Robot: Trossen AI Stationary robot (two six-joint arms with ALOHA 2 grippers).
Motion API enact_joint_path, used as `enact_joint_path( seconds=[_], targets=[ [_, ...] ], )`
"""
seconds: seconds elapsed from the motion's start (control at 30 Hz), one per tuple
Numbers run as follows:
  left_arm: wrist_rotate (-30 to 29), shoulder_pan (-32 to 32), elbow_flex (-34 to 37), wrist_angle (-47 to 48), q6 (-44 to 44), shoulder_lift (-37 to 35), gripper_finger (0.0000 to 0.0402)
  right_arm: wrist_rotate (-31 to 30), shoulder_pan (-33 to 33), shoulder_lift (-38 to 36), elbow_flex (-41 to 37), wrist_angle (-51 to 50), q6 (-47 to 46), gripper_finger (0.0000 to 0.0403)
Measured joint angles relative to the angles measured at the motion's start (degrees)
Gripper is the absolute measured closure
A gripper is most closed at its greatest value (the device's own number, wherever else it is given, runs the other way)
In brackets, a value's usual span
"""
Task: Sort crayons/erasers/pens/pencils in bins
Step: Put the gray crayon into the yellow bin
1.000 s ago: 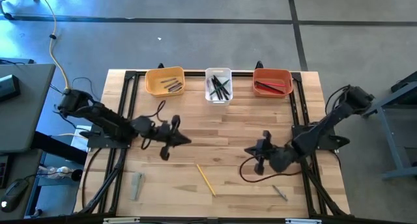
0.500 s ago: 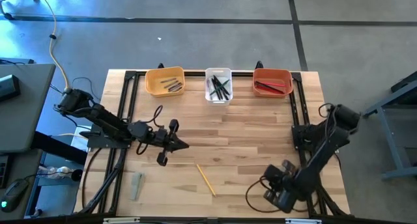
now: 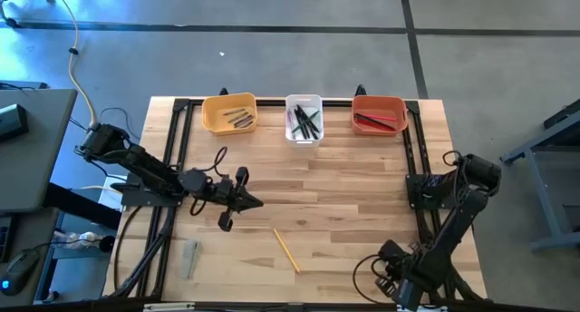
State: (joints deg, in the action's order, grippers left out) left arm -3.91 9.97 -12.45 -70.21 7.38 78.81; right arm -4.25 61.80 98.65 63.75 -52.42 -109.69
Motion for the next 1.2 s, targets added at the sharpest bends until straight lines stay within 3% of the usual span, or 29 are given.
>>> enact_joint_path(
  seconds=[0.27, 0.5, 0.7, 0.83, 1.07, 1.2],
  targets=[
    [0.0, 0.3, 0.0, 0.1, 0.0, 0.0, 0.0401, 0.8, 0.1, 2.2, 0.0, 0.7, 0.3, 0.0287],
    [0.0, 0.3, 0.0, 0.1, 0.0, 0.0, 0.0401, 1.4, 0.1, 4.2, -0.9, 2.1, 1.0, 0.0282],
    [0.0, 0.3, 0.0, 0.1, 0.0, 0.0, 0.0401, 1.4, 0.0, 3.7, -6.7, 11.4, 0.4, 0.0282],
    [-0.1, 0.3, 0.0, 0.1, 0.7, 0.0, 0.0401, 1.6, -0.3, 3.7, -7.7, 11.8, 0.5, 0.03],
    [-1.3, 0.3, 0.0, 0.1, 4.3, 0.0, 0.0401, 1.7, -0.3, 3.6, -7.8, 11.2, 2.1, 0.0389],
    [-1.4, 0.3, 0.0, 0.1, 6.3, 0.0, 0.0401, 1.1, -0.3, 1.6, -8.0, 11.2, 3.4, 0.0386]
  ],
)
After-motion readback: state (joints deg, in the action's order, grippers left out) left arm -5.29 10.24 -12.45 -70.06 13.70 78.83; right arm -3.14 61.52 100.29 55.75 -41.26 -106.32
